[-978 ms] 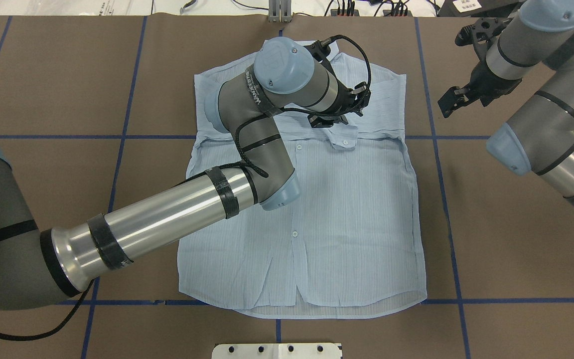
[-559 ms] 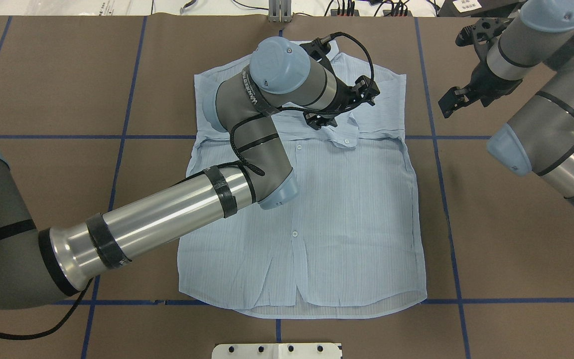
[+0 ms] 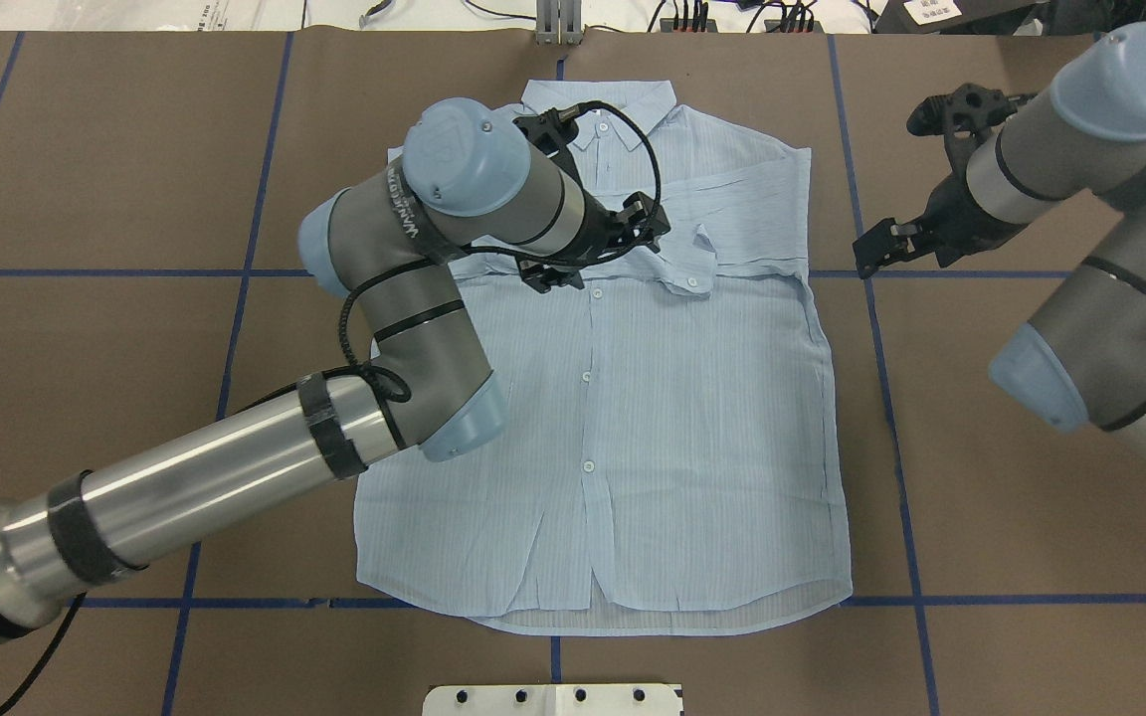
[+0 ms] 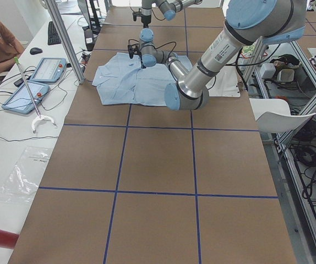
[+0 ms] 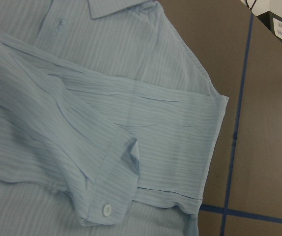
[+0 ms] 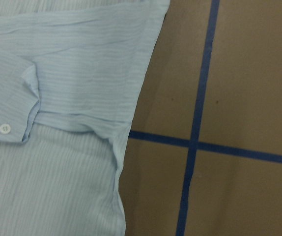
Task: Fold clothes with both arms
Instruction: 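Lay the sleeve down and open the left gripper, then lift away, then move both grippers to the shirt hem corners nearest the robot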
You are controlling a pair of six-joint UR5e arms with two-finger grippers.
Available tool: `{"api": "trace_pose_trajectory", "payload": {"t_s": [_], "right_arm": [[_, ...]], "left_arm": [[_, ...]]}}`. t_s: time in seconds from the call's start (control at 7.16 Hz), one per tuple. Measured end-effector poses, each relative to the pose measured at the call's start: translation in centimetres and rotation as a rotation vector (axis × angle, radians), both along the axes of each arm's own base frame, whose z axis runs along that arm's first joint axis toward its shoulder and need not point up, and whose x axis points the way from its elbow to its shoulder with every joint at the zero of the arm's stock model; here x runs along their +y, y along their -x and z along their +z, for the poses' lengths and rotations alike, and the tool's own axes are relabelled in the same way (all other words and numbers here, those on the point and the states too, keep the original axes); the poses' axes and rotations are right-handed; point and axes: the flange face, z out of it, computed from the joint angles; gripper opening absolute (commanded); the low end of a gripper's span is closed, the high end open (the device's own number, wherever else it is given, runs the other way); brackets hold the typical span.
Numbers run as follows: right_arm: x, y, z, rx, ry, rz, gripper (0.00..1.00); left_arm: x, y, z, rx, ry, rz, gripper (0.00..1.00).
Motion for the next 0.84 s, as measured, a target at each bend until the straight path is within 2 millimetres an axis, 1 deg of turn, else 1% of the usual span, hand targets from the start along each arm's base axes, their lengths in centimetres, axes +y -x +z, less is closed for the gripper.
{"api": "trace_pose_trajectory", "payload": {"t_s": [0.14,0.28,0.42,0.56,0.7,0.84], "right_arm": [[4.2,1.4,1.2,-0.036,0.002,0.018,1.00],[8.5,2.9,2.9,-0.059,0.005,0.035,1.00],[12.2,4.3,4.1,-0.074,0.018,0.047,1.00],[15.7,5.7,4.4,-0.084,0.037,0.053,1.00],[18.9,7.0,4.1,-0.088,0.054,0.058,1.00],[21.6,8.4,3.8,-0.087,0.068,0.062,0.98]], "left_arm": [[2.4,3.5,2.3,-0.047,-0.025,0.020,0.99],[4.7,6.9,3.5,-0.091,-0.051,0.040,0.99],[6.9,10.1,4.1,-0.116,-0.071,0.054,0.99],[8.7,12.6,4.8,-0.127,-0.085,0.063,0.99],[9.7,14.0,5.3,-0.132,-0.096,0.070,0.99],[10.1,14.4,5.4,-0.133,-0.103,0.075,0.99]]}}
